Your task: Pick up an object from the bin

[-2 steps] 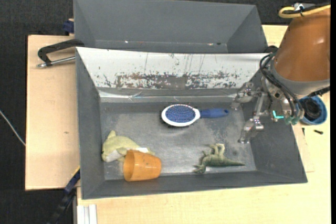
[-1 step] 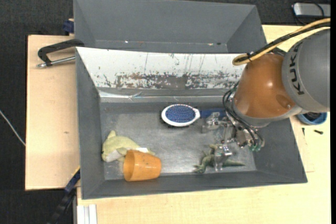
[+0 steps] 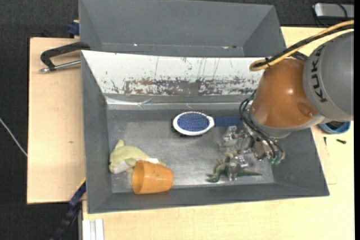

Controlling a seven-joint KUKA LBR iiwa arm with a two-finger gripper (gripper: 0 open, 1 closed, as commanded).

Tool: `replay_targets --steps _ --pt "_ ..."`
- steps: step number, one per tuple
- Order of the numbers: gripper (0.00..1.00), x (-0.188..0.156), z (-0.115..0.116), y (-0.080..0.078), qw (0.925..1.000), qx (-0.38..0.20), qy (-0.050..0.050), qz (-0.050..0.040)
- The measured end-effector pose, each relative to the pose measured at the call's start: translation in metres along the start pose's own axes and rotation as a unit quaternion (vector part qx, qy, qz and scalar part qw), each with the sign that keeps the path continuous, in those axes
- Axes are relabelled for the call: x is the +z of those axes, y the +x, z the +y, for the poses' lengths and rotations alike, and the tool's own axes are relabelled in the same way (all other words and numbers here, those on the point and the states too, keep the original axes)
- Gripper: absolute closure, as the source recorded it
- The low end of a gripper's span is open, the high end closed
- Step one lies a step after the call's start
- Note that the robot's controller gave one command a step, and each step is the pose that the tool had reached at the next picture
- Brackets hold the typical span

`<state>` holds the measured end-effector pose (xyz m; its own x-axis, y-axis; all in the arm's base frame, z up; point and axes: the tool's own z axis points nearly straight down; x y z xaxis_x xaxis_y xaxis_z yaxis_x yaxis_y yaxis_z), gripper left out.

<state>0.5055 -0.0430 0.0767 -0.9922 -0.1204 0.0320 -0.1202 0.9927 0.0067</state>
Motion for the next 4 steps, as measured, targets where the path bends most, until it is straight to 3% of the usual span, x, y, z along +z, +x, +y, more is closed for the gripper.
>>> replay_targets --steps 1,2,3,4 --pt "1.00 -0.158 0.027 -0.002 0.9991 -0.035 0.005 -0.0236" --pt "0.00 -0.153 0.027 -0.001 0.9992 -0.035 0.004 -0.0189" --pt "0.00 0.006 0.023 -0.024 0.9926 -0.121 0.004 -0.0170" --pt "1.00 0.002 0.023 -0.026 0.9925 -0.120 0.006 -0.0210"
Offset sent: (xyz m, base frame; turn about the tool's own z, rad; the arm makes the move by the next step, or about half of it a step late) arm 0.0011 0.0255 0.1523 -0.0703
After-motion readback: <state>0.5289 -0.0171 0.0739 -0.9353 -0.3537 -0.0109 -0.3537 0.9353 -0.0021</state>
